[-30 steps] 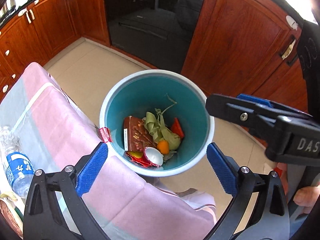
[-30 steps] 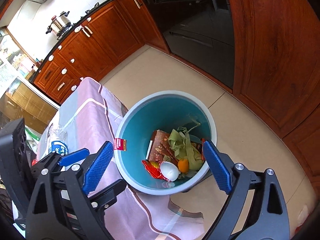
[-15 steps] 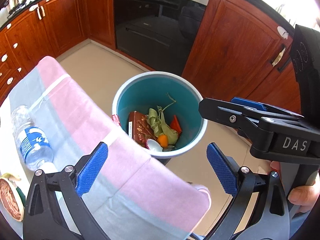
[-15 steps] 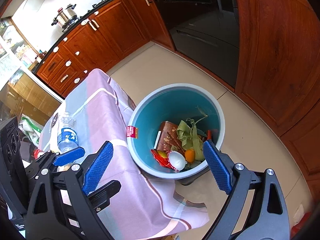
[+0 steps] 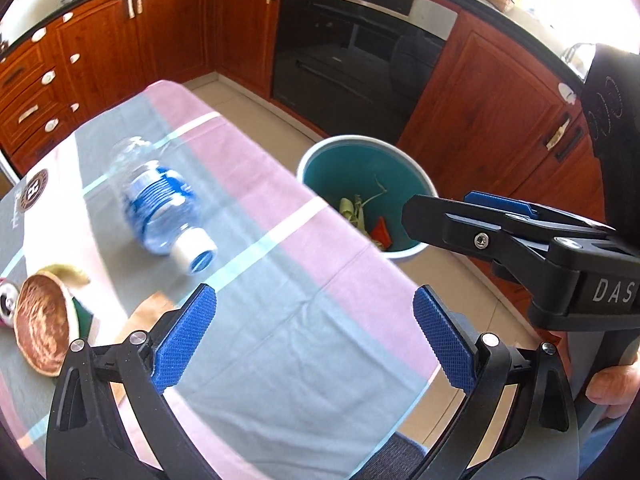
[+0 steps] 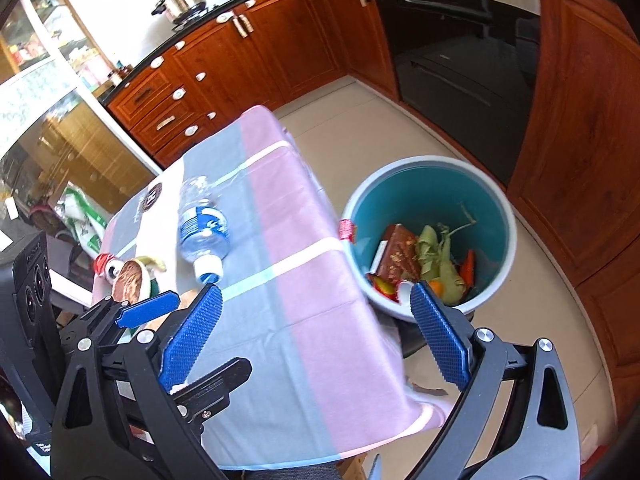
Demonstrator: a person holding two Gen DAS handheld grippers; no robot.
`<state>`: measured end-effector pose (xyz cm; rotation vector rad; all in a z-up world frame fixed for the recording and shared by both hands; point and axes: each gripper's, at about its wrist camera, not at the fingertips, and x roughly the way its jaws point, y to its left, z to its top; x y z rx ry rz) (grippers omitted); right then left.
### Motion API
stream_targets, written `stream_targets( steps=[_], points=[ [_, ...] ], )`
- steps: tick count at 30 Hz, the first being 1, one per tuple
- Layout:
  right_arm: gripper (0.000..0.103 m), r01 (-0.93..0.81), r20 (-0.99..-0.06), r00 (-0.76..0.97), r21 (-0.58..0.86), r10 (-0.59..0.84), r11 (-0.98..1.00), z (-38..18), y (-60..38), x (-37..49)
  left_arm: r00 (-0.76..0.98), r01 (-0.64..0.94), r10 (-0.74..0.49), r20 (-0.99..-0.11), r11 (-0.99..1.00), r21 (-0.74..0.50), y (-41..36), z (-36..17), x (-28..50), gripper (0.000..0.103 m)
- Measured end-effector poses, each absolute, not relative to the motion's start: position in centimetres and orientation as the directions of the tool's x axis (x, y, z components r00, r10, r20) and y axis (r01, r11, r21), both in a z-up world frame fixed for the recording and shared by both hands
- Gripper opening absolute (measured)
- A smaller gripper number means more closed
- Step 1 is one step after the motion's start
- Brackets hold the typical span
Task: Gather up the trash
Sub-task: 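Move both grippers back over the table toward the bowl and paper strip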
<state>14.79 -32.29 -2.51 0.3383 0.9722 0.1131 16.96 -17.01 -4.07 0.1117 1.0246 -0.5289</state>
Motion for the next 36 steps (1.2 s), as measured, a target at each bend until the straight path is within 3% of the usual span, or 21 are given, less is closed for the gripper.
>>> stream_targets(
  steps=[14, 22, 27, 29, 31, 36],
  points=[
    [0.091, -0.112, -0.855, 0.404, 0.307, 0.326, 0.945, -5.6, -18.4, 15.2, 0.460, 0.318, -0.269, -0.846, 0.940, -0.126, -0.2, -6.6, 13.9, 0.099],
    [0.091, -0.199, -0.885, 0.317, 0.291, 0.342, 0.936, -8.5, -11.9, 15.6, 0.394, 0.296, -0.380, -0.837, 0.914, -0.275, 6.5, -9.7, 13.5, 0.099],
    [0.091, -0.199, -0.897, 0.297, 0.277, 0.327, 0.940, -9.6, -10.2, 16.1, 0.354, 0.340, -0.430, -0.831, 0.887, -0.314, 6.4, -10.4, 13.9, 0.075],
    [0.091, -0.193, -0.898, 0.290, 0.284, 0.332, 0.939, -10.0, -10.1, 16.3, 0.334, 0.377, -0.447, -0.830, 0.870, -0.317, 5.5, -10.6, 13.3, 0.060],
    [0.087, -0.193, -0.899, 0.282, 0.289, 0.336, 0.937, -10.3, -9.9, 16.4, 0.323, 0.404, -0.462, -0.826, 0.857, -0.321, 4.8, -10.7, 12.7, 0.050],
    [0.074, -0.209, -0.904, 0.259, 0.291, 0.339, 0.934, -11.1, -8.9, 16.4, 0.293, 0.420, -0.513, -0.807, 0.827, -0.373, 3.8, -10.8, 12.0, 0.045]
  ],
)
